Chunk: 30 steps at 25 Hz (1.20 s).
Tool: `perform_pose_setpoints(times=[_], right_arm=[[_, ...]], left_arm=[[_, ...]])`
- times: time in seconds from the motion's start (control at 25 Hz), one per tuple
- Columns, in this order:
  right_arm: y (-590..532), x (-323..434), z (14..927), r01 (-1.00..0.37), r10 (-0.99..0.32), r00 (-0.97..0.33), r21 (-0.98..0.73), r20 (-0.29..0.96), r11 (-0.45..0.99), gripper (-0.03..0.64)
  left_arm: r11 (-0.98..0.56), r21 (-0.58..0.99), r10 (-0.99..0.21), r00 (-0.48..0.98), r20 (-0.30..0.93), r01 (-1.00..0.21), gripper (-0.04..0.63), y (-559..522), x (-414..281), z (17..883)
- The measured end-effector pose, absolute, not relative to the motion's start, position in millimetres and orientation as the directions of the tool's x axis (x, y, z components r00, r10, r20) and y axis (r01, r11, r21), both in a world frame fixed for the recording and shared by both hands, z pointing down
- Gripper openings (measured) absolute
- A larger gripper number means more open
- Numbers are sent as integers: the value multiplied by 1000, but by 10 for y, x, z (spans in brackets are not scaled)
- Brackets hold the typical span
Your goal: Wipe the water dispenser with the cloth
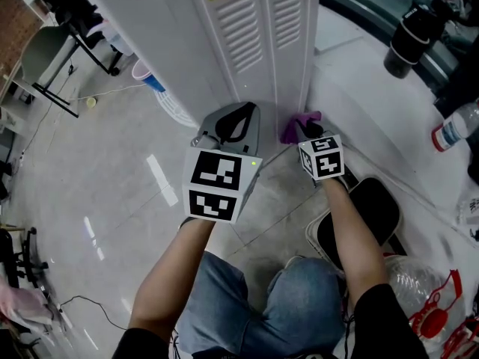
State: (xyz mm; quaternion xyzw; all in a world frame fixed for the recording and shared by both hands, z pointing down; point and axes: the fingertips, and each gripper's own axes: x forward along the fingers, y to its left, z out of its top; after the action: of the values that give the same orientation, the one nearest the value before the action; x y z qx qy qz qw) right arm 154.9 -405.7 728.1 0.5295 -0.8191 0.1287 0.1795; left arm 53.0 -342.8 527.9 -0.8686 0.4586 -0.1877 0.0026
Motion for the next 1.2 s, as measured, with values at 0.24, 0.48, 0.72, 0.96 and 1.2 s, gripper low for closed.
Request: perform_pose_setpoints(times=[0.24,0.48,0.72,0.96,1.2], right_arm=[[-3914,1602,6683,-911,-847,-385,-3,367,413,32],[-3797,1589,5548,-891,-880,-409,102,242,442,32],[-3639,1506,4584,-875,-890,-434,171,136,453,32],[-3562,1340,3732,-857,-889,-453,246,60,453,32],[-3447,1160,2961,-840,-882,-471,316,-19,441,32]], left_arm=[[-586,-173,-793,518,319,-791,28,-3378,572,5161],[-586,-164,-803,542,248,-793,28,-3383,599,4687],[-578,-160,-813,549,194,-800,28,-3334,536,4221],[-599,-140,-799,578,168,-788,28,-3300,518,3858],[-581,-147,-813,567,132,-800,28,-3267,406,3512]])
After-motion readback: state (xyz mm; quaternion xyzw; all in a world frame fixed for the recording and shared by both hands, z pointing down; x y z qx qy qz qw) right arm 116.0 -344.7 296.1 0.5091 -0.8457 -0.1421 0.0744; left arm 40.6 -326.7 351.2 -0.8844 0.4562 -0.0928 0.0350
